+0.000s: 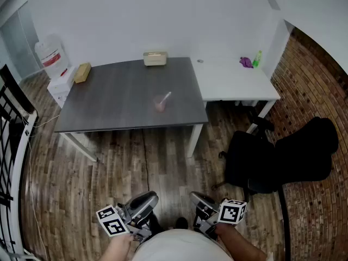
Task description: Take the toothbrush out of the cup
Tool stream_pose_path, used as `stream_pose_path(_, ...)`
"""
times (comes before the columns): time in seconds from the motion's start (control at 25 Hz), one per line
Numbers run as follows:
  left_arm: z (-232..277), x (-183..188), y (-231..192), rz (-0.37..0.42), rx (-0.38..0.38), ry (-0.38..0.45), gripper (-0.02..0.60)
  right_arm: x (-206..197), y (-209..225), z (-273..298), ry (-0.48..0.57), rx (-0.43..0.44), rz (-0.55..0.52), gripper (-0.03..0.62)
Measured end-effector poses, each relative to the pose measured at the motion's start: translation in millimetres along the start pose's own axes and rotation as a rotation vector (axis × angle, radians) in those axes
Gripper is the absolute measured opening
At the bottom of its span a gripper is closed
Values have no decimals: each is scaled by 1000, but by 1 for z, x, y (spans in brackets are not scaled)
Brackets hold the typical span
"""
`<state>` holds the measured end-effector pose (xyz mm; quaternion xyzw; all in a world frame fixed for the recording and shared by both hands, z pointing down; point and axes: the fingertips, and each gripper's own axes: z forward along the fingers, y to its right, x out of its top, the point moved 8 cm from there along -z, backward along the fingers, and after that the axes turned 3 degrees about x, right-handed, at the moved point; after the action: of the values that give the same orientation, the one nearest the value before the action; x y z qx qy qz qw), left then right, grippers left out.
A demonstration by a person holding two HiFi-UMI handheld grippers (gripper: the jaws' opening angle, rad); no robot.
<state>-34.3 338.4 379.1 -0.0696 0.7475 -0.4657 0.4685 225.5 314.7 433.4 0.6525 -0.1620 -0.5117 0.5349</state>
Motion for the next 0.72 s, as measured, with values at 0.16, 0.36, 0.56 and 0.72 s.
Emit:
stream_pose_path(0.16,15,2,-2,10,0,5,80,12,9,-9,16,-5,-6,14)
stream_pose_path(0.36,29,-2,0,16,10,17,80,23,21,-22,22,-12,1,14)
stream_pose_path(0.56,34,-3,-1,13,28,32,80,32,30,-25,29,-17,14,14)
stream_pose_path(0.72,34,0,-4,5,40,33,80,37,31,-20,22,-14,17,14)
